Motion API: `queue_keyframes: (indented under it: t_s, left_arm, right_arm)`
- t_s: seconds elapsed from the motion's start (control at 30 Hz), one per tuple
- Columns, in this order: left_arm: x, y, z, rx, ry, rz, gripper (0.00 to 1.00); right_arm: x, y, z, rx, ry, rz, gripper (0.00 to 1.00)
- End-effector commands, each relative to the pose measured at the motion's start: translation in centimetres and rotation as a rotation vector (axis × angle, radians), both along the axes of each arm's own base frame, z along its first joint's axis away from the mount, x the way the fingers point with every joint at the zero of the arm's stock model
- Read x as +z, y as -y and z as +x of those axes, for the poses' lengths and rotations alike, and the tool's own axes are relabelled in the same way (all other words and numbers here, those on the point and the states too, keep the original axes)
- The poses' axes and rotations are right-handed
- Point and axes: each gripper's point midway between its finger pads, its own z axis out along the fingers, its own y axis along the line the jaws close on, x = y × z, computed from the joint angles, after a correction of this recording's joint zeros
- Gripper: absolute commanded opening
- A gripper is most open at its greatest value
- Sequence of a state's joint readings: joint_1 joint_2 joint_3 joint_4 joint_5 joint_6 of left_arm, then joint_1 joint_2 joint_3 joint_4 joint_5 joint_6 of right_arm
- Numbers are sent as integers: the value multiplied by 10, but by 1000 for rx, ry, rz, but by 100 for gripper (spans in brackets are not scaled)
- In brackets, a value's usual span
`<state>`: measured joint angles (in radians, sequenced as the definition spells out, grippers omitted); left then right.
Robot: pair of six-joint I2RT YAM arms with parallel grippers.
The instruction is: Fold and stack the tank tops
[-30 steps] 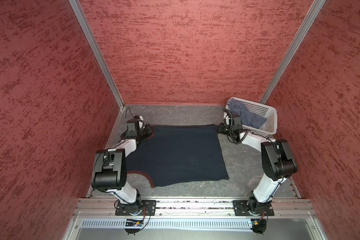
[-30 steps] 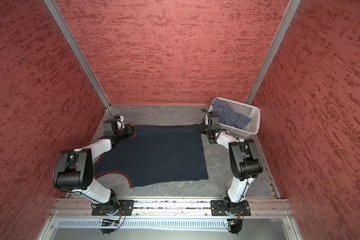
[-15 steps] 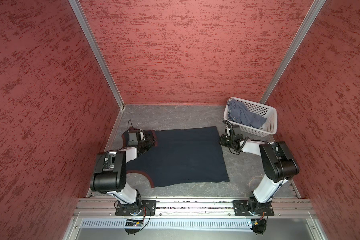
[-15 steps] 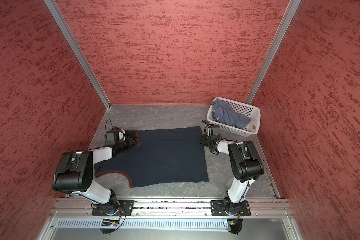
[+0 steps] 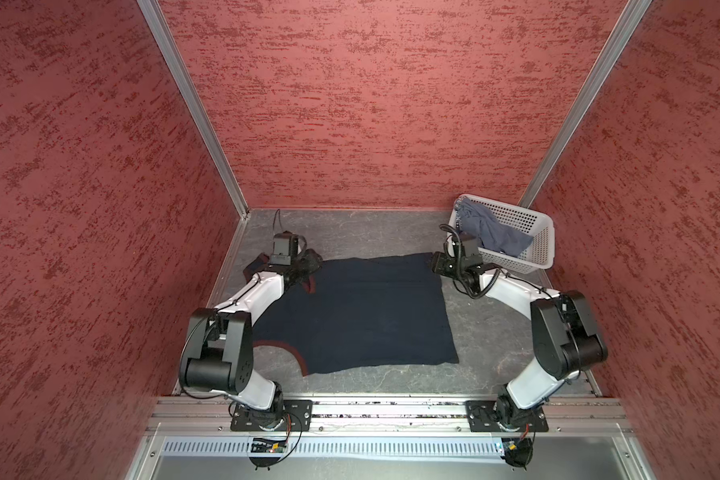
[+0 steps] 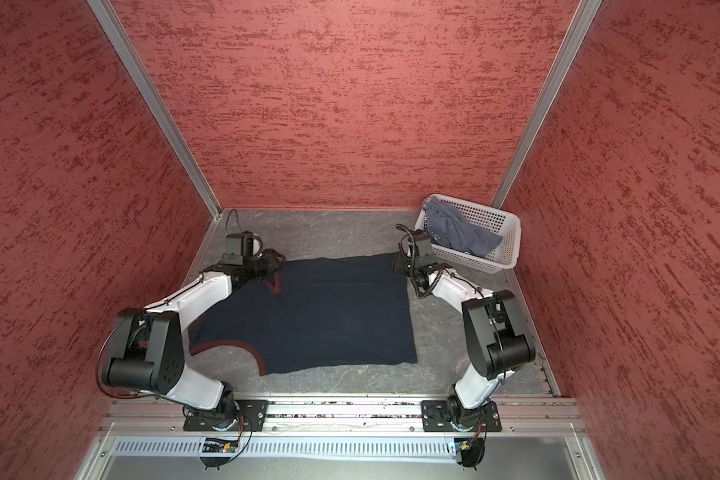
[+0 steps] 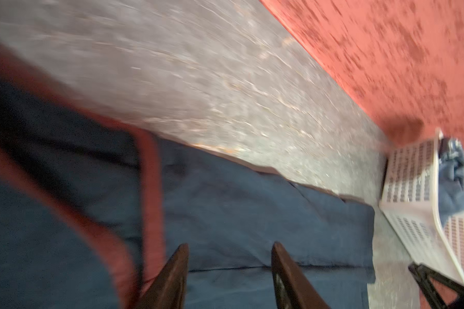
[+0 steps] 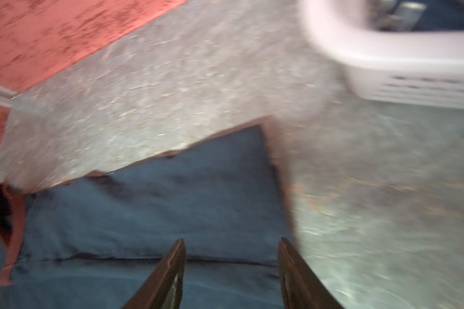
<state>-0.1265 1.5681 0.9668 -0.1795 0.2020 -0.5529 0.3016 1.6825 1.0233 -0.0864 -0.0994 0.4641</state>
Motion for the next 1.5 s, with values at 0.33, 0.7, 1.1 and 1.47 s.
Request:
queue_keyframes:
  t_s: [0.33, 0.7, 1.1, 1.47]
  left_arm:
    - [-100, 34, -36, -70, -318, -30, 51]
    - [-83, 57, -67, -91, -324, -77, 52]
    - [-36, -101, 8, 282, -413, 209, 58]
    - [-62, -144, 41, 351, -491, 218, 57]
  right_arm:
    - [-81, -32, -32, 31, -273, -66, 58]
    - [-102, 51, -59, -156, -348, -121, 58]
    - [-75, 46, -45, -143, -257, -86, 59]
    - [-83, 42, -47, -110, -263, -76, 59]
